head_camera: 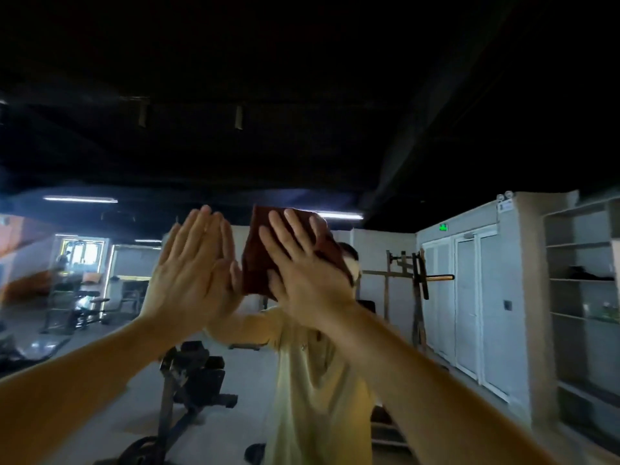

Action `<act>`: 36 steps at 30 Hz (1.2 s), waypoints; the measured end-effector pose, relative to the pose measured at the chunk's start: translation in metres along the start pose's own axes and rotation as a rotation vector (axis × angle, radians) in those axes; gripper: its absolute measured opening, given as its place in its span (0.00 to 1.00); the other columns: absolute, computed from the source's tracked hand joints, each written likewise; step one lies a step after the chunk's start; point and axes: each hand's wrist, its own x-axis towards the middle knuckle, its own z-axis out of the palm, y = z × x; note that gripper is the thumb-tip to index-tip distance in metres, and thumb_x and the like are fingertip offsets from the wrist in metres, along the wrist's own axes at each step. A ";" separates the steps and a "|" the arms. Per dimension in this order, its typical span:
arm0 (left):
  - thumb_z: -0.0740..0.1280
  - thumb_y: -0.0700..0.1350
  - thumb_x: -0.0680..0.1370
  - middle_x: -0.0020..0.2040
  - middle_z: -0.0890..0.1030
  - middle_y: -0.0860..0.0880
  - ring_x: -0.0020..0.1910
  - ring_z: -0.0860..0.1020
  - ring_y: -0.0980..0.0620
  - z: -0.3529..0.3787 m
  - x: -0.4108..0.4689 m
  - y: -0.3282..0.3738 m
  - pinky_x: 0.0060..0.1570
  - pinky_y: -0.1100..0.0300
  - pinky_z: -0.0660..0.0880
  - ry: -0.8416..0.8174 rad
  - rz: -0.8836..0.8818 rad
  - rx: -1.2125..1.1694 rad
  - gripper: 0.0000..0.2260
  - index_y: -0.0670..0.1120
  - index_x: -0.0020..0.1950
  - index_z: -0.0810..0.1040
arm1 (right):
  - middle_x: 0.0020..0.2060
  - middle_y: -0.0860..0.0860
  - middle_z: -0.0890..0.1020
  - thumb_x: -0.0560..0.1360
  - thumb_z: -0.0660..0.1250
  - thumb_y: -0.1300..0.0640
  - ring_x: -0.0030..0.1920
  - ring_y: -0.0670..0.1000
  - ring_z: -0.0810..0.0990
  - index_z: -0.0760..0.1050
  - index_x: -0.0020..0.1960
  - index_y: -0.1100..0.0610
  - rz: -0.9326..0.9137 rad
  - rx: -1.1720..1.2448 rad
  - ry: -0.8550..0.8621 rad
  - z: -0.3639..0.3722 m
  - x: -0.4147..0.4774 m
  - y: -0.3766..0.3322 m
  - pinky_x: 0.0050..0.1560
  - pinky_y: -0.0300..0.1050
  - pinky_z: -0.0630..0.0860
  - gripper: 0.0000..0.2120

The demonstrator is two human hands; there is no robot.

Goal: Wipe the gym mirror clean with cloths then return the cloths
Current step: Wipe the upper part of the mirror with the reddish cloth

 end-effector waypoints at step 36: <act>0.46 0.59 0.86 0.87 0.45 0.44 0.86 0.47 0.44 0.044 -0.001 -0.043 0.82 0.42 0.47 0.115 0.164 -0.098 0.34 0.41 0.86 0.46 | 0.84 0.59 0.53 0.86 0.51 0.43 0.84 0.59 0.46 0.53 0.84 0.58 0.255 0.004 0.069 0.016 0.035 -0.057 0.83 0.62 0.44 0.32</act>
